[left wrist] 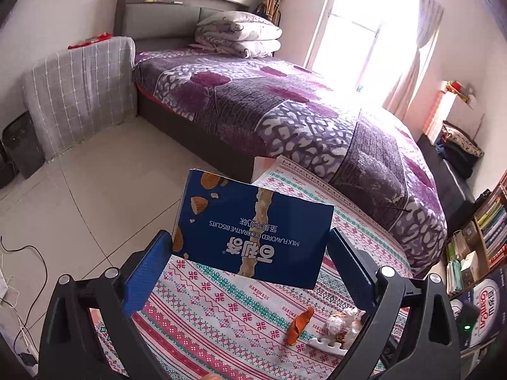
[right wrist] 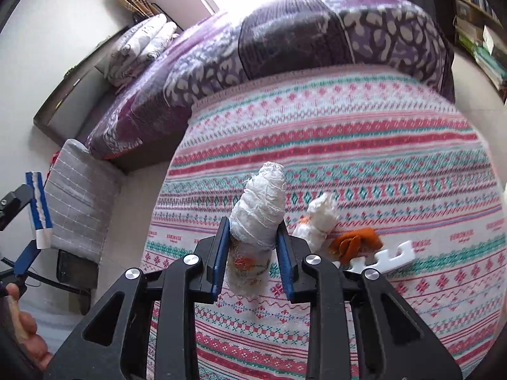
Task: Collect trash
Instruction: 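Carry the white roll into the bin and open the right tool while the left tool holds the blue box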
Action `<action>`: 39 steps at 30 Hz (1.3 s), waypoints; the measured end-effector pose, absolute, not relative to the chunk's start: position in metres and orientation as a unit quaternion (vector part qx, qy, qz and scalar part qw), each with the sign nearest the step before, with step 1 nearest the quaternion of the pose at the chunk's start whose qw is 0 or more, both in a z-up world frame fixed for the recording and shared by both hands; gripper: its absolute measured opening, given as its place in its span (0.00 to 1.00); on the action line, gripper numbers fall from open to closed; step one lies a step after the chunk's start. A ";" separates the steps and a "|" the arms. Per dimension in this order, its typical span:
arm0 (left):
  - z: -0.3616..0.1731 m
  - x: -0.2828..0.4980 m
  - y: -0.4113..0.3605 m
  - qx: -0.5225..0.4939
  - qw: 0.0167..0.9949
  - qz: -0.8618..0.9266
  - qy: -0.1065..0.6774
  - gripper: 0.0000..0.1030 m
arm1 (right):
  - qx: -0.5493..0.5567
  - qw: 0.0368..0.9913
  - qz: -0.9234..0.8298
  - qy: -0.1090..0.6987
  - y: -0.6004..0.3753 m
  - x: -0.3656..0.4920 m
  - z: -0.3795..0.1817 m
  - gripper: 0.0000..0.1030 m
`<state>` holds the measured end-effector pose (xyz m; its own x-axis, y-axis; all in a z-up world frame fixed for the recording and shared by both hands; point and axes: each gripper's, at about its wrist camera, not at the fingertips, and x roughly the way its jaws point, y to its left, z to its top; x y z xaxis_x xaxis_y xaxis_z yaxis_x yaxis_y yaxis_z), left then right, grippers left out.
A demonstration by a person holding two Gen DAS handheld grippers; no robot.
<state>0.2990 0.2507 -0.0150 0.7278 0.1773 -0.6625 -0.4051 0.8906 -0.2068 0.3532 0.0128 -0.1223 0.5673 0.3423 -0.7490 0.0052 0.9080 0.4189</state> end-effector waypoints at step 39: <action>-0.030 0.276 0.024 -0.002 0.956 0.026 0.293 0.92 | 0.144 0.926 -0.126 0.324 -0.197 0.264 -0.058 0.27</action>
